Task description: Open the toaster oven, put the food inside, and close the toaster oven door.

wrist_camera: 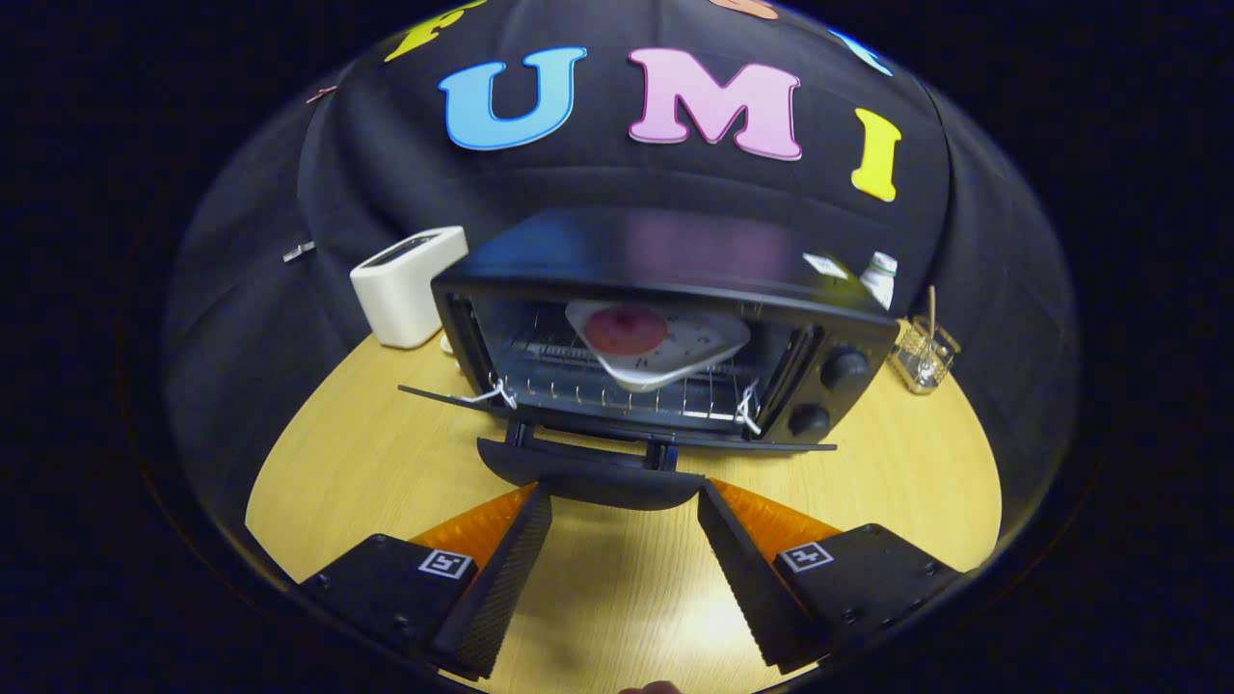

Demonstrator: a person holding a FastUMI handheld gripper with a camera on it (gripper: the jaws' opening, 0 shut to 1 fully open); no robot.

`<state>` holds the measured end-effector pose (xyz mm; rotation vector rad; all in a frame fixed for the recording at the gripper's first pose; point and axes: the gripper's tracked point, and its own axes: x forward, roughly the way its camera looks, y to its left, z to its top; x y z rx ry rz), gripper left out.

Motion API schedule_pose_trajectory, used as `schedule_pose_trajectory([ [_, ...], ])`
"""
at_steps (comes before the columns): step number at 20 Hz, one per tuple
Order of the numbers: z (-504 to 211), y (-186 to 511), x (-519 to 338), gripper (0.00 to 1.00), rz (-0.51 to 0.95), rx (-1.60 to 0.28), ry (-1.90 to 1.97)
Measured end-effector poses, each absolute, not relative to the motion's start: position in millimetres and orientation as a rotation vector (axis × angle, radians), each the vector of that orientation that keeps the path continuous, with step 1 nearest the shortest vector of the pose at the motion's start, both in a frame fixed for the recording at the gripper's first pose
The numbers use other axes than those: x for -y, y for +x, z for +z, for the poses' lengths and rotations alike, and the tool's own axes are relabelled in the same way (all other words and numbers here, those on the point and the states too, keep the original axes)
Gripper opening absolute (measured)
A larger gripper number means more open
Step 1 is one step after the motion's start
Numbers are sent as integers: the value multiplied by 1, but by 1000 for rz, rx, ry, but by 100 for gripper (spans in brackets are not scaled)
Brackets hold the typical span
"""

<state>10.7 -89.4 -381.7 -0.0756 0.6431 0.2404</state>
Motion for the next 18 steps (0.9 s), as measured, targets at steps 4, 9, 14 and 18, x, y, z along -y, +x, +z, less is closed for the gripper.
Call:
schedule_pose_trajectory([
  [4, -324, 38, 87, 100, 214, -522, -23],
  [9, -248, 39, 106, 99, 230, -343, -20],
  [14, -182, 18, 155, 99, 215, -187, 17],
  [18, -158, -5, 215, 99, 147, -92, -19],
])
